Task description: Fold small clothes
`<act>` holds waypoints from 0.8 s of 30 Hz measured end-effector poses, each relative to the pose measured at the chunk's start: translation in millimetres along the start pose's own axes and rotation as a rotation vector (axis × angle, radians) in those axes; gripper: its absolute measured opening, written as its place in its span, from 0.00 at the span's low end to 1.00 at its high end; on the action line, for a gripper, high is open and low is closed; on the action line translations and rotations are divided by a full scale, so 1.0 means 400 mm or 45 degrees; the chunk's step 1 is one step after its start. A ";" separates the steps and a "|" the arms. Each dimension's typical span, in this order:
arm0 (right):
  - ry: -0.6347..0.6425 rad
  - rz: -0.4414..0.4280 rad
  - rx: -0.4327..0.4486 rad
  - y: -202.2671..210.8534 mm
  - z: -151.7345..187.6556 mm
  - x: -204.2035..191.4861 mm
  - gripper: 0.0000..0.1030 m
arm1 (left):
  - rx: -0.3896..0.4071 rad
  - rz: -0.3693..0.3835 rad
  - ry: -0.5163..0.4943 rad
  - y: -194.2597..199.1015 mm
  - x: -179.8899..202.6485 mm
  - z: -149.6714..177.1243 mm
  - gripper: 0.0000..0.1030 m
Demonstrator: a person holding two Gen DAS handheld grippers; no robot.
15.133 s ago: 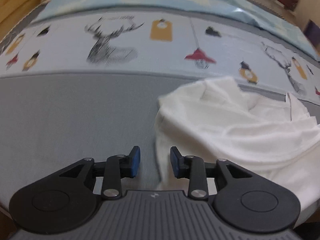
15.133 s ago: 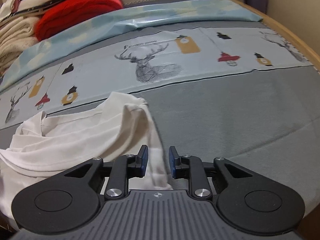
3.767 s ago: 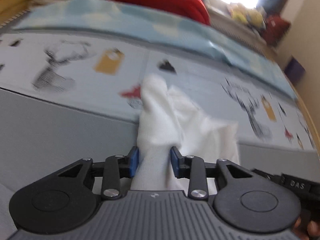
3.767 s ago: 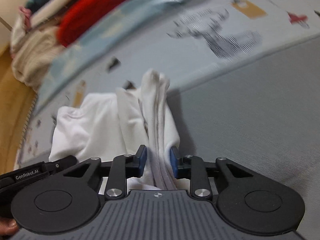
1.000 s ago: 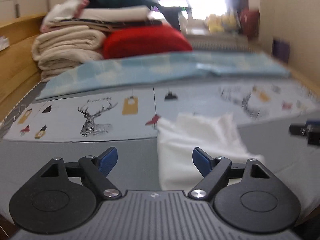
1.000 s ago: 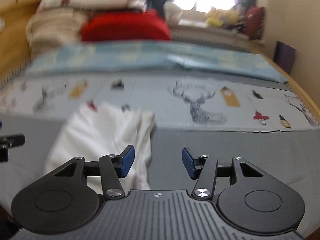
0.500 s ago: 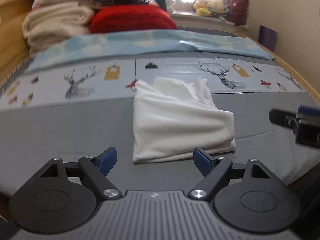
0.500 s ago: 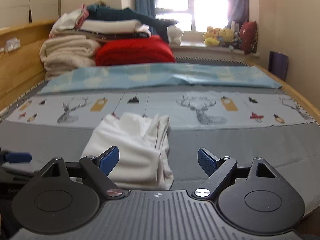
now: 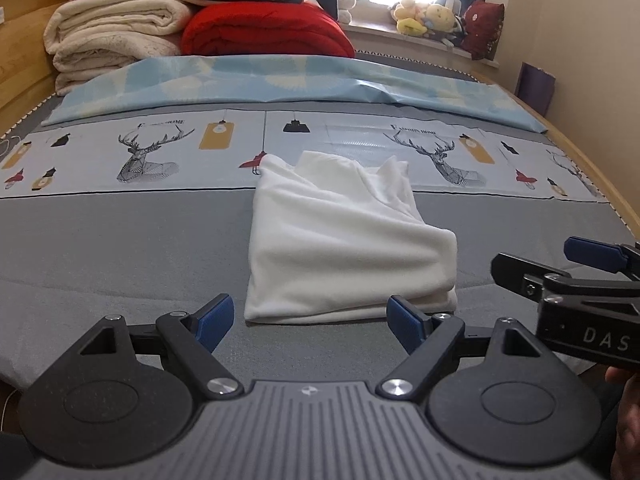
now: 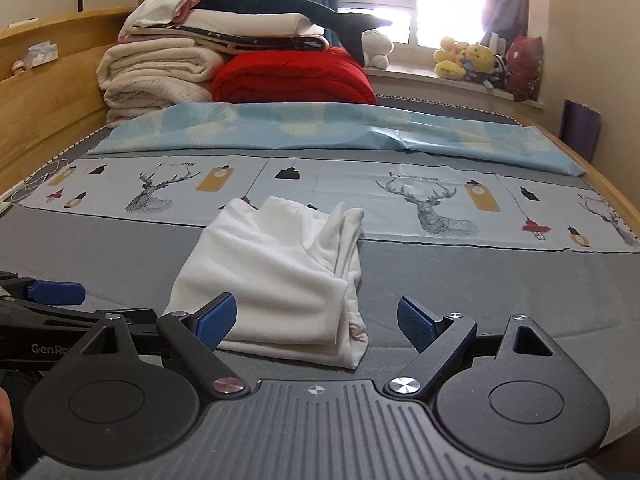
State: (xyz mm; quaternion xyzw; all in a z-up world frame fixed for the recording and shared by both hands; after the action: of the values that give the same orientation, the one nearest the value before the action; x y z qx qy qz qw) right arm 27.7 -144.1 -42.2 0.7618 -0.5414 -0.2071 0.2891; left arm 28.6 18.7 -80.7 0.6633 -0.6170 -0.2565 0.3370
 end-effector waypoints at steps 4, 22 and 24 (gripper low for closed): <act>0.001 -0.010 -0.012 -0.008 -0.002 -0.009 0.86 | -0.004 0.001 -0.011 -0.005 0.003 0.002 0.85; -0.003 -0.023 -0.029 -0.016 -0.001 -0.004 0.86 | -0.016 -0.003 -0.012 -0.015 0.008 0.006 0.85; -0.003 -0.022 -0.030 -0.016 -0.001 -0.005 0.86 | -0.017 -0.002 -0.014 -0.015 0.007 0.006 0.85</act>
State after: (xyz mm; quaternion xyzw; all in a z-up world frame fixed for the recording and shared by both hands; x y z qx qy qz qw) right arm 31.8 -140.7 -46.2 0.7627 -0.5328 -0.2169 0.2955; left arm 31.0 15.5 -86.6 0.6601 -0.6165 -0.2646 0.3379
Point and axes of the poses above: each gripper's, at about its wrist camera, not at the fingertips, and y roughly against the way its jaws point, x to its right, z to its underside, the point moved 4 cm from there along -y, roughly the way its jaws point, and after that the axes turned 5 degrees about -x, right-handed, at the moved point
